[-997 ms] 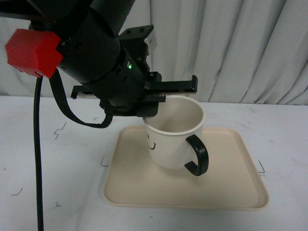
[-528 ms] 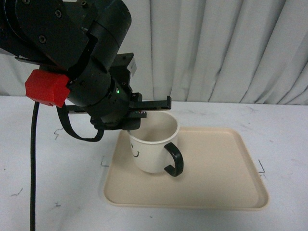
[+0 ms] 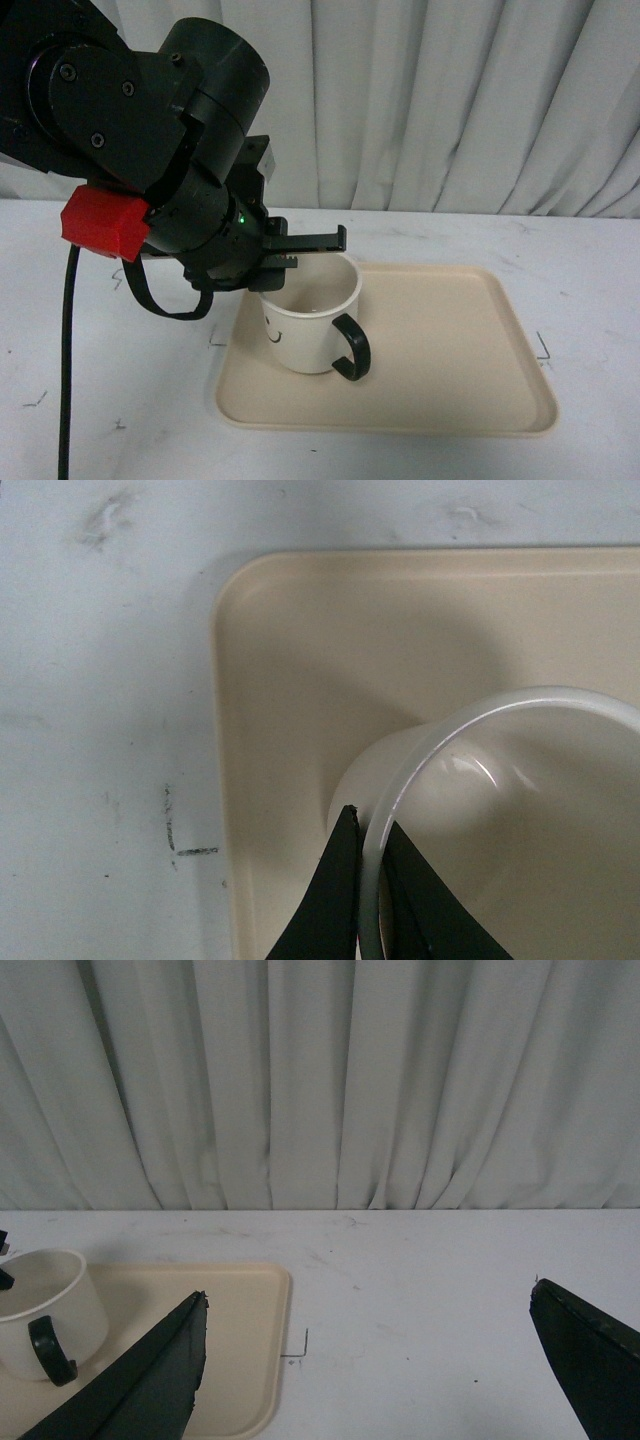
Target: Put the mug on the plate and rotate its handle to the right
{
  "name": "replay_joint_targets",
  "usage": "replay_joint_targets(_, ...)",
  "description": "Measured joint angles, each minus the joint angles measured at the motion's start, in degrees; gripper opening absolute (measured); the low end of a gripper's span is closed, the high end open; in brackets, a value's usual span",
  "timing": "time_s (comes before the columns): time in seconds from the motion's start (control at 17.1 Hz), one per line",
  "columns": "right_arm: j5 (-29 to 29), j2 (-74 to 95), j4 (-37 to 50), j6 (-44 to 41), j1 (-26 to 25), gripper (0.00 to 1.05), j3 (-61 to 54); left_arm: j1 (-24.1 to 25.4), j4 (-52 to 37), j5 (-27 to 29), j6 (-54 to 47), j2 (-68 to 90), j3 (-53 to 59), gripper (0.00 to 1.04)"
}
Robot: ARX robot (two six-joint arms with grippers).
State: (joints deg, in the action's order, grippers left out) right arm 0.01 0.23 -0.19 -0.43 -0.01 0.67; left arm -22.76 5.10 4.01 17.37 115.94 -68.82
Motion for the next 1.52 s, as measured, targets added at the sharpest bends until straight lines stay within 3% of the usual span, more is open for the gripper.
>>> replay_joint_targets(0.53,0.0,0.0,0.0,0.0,0.0,0.98,0.0,0.7,-0.8,0.0,-0.2,0.0,1.3,0.03)
replay_joint_targets(0.59,0.0,0.0,0.0,0.0,0.0,0.98,0.0,0.7,-0.9,0.0,-0.1,0.0,1.3,0.08)
replay_joint_targets(0.88,0.0,0.0,0.0,0.0,0.0,0.98,0.0,1.2,-1.9,-1.1,0.2,-0.6,1.5,0.59)
replay_joint_targets(1.06,0.0,0.0,0.0,0.0,0.0,0.98,0.0,2.7,-4.3,-3.7,0.1,-7.3,4.1,0.96)
replay_joint_targets(1.11,0.0,0.0,0.0,0.0,0.0,0.98,0.0,3.1,-4.6,-4.0,-0.5,-9.3,4.5,1.0)
replay_joint_targets(1.47,0.0,0.0,0.0,0.0,0.0,0.98,0.0,3.3,-8.6,-1.3,-8.9,-29.3,8.7,0.98)
replay_joint_targets(1.52,0.0,0.0,0.0,0.0,0.0,0.98,0.0,2.8,-21.2,4.8,-11.6,-33.0,13.4,0.9)
